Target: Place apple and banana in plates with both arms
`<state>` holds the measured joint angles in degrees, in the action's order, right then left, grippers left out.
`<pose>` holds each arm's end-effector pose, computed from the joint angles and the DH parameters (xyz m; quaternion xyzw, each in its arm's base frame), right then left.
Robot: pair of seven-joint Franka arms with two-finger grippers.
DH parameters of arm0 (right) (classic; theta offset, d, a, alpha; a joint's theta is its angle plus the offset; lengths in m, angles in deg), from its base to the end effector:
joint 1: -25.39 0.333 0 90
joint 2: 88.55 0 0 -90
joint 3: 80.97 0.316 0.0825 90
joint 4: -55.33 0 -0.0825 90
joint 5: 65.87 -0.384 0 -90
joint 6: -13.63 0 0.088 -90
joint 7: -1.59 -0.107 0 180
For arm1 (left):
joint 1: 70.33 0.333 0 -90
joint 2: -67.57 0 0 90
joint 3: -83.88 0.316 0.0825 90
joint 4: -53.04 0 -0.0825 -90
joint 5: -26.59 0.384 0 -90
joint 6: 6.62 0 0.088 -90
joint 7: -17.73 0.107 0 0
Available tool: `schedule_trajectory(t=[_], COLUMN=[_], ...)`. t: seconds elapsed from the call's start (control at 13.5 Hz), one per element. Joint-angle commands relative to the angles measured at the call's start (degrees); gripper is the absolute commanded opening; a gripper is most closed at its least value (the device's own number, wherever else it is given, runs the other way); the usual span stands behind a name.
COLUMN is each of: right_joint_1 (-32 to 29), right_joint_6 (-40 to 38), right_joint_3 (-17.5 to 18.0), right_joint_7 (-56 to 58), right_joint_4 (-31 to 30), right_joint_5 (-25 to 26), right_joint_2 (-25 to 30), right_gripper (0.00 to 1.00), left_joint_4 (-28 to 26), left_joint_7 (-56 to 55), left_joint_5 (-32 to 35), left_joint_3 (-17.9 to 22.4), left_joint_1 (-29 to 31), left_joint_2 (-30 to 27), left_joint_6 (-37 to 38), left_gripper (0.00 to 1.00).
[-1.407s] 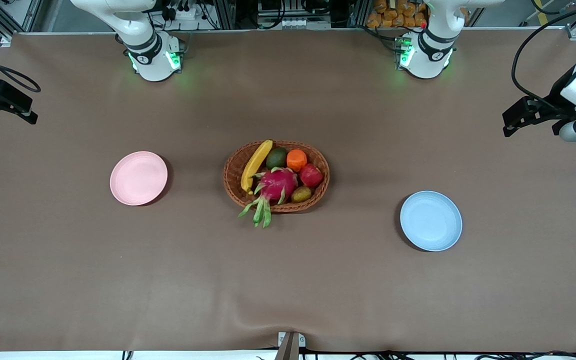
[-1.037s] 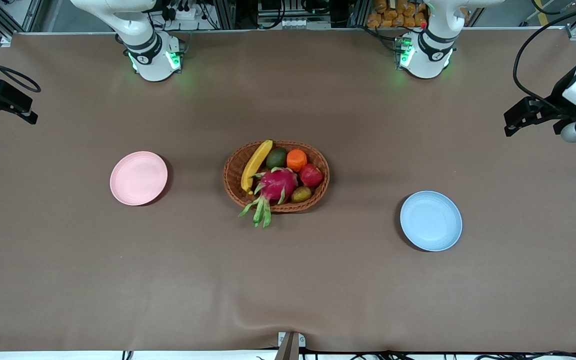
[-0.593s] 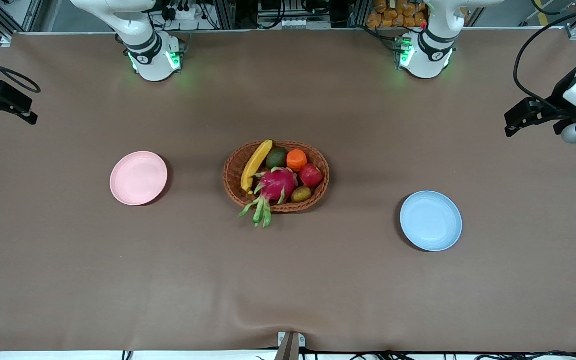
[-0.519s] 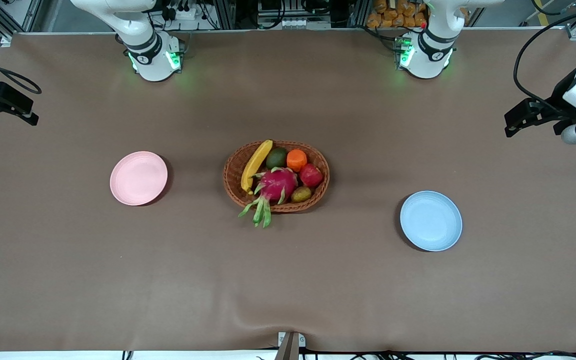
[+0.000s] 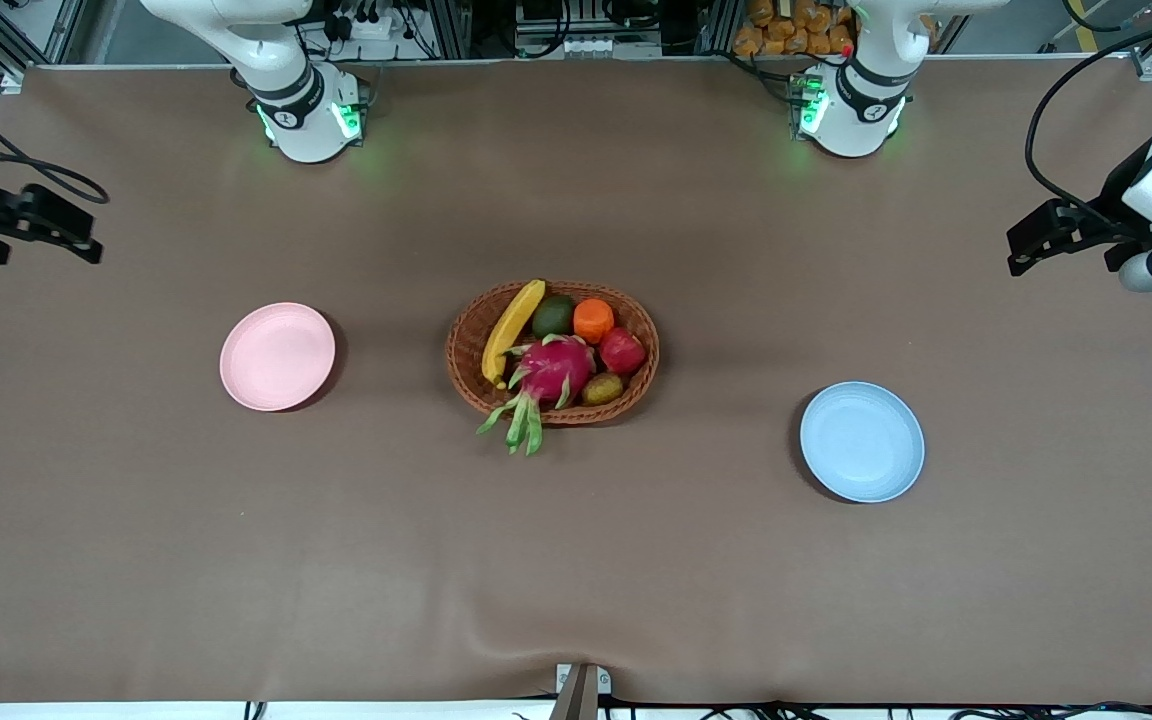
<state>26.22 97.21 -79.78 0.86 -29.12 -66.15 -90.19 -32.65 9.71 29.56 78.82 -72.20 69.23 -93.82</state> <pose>0.5519 0.0198 0.6443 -0.9997 -0.0115 0.0220 0.0022 0.5558 -0.0609 0.6396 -0.9996 -0.0108 -0.0020 0.0246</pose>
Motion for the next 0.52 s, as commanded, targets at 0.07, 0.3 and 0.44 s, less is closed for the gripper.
schedule_trajectory(t=[0.07,0.3,0.44], right_joint_1=[0.6,0.7,1.0], right_joint_6=[-0.1,-0.1,-0.7], right_joint_3=[-0.1,-0.1,-0.1], right_joint_7=[0.0,-0.1,-0.2], right_joint_4=[0.2,0.7,1.0], right_joint_5=[-0.2,0.5,0.4], right_joint_2=[-0.6,-0.6,-0.6], right_gripper=[1.00,1.00,1.00], left_joint_4=[0.5,0.4,0.3], left_joint_7=[-0.3,-0.7,-0.8], left_joint_5=[-0.8,-0.9,-1.1], left_joint_3=[-0.1,-0.3,-0.4], left_joint_1=[0.0,-0.2,-0.3], left_joint_2=[0.1,0.4,0.7], left_joint_6=[0.9,0.9,0.9], left_gripper=[1.00,1.00,1.00])
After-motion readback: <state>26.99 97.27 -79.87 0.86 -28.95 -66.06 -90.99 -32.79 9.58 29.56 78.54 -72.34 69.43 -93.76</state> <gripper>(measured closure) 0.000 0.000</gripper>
